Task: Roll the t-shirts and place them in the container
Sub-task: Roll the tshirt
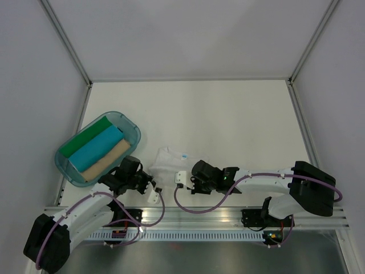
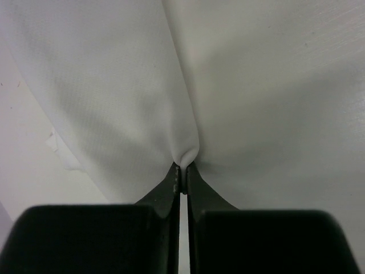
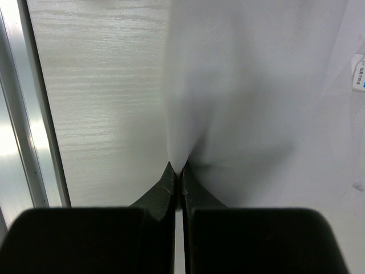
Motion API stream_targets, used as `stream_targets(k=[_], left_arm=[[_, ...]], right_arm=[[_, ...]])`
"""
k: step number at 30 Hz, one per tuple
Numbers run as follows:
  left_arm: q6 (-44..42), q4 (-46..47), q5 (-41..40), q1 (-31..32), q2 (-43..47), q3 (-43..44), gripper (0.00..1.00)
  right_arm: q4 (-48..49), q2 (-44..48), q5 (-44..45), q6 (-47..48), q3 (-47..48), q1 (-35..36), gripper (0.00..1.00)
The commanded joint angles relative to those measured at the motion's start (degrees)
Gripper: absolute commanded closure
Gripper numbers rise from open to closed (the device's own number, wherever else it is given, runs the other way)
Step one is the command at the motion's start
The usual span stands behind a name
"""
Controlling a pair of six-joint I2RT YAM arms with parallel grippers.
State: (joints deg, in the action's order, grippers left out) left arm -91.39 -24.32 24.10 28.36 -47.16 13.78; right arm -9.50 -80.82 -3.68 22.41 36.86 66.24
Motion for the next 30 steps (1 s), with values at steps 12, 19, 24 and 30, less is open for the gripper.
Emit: stream_targets(k=[12, 19, 24, 30], left_arm=[[23.4, -32.3, 9.8, -0.3, -2.0, 18.3, 0.98], [27.3, -40.7, 14.9, -2.1, -3.3, 22.8, 0.98], [26.0, -46.5, 16.9, -3.4, -7.2, 26.9, 0.98], [25.6, -49.4, 19.0, -7.0, -12.2, 32.4, 0.98]], right_arm=[[-9.8, 3.4, -15.7, -7.2, 6.4, -0.2, 1.0], [-6.9, 6.6, -27.7, -16.0, 4.4, -0.3, 1.0], [-5.3, 10.4, -32.7, -21.4, 3.2, -0.9, 1.0], [1.6, 12.1, -38.3, -30.1, -2.4, -5.4, 1.0]])
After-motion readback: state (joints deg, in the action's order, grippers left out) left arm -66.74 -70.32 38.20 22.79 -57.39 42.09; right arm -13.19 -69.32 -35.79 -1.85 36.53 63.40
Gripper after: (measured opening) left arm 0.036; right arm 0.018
